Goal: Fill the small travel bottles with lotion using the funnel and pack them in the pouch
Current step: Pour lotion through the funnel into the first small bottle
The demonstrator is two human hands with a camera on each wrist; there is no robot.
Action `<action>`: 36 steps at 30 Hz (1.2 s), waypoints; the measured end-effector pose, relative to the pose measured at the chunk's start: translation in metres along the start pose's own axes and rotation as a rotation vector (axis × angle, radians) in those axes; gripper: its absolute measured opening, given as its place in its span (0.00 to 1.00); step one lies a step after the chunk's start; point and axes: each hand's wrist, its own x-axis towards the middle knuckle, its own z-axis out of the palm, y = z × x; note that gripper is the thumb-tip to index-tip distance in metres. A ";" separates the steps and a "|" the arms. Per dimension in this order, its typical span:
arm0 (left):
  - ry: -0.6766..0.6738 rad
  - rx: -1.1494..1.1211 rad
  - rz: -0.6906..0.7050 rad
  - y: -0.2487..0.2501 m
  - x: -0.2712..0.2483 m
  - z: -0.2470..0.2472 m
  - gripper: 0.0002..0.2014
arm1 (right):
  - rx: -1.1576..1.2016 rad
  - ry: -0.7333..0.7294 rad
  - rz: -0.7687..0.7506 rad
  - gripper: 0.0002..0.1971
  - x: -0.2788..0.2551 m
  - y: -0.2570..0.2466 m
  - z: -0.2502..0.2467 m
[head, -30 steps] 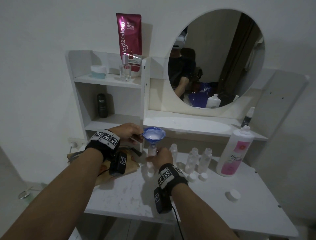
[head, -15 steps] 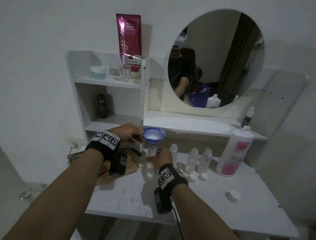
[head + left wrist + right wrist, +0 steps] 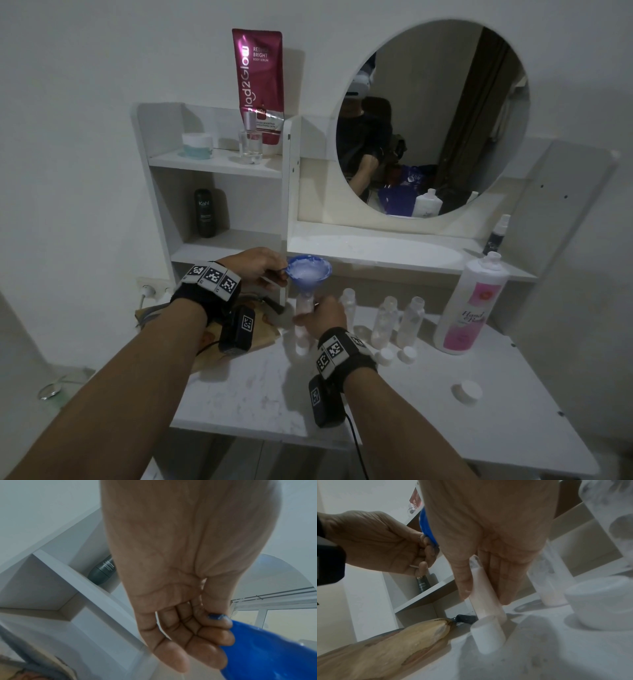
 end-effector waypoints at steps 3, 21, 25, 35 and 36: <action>-0.002 0.001 0.013 0.001 -0.001 0.000 0.13 | -0.004 -0.006 -0.007 0.20 0.001 0.001 -0.001; 0.148 0.052 0.236 -0.087 -0.129 0.003 0.05 | -0.162 -0.061 -0.088 0.18 -0.001 -0.002 -0.010; 0.168 0.208 0.217 -0.110 -0.141 0.012 0.05 | -0.191 -0.053 -0.080 0.21 0.000 -0.002 -0.009; 0.016 0.736 0.243 -0.112 -0.139 0.010 0.20 | -0.180 -0.030 -0.053 0.24 0.008 0.005 -0.007; 0.068 0.828 0.287 -0.109 -0.139 0.010 0.22 | -0.180 -0.026 -0.051 0.24 0.009 0.005 -0.006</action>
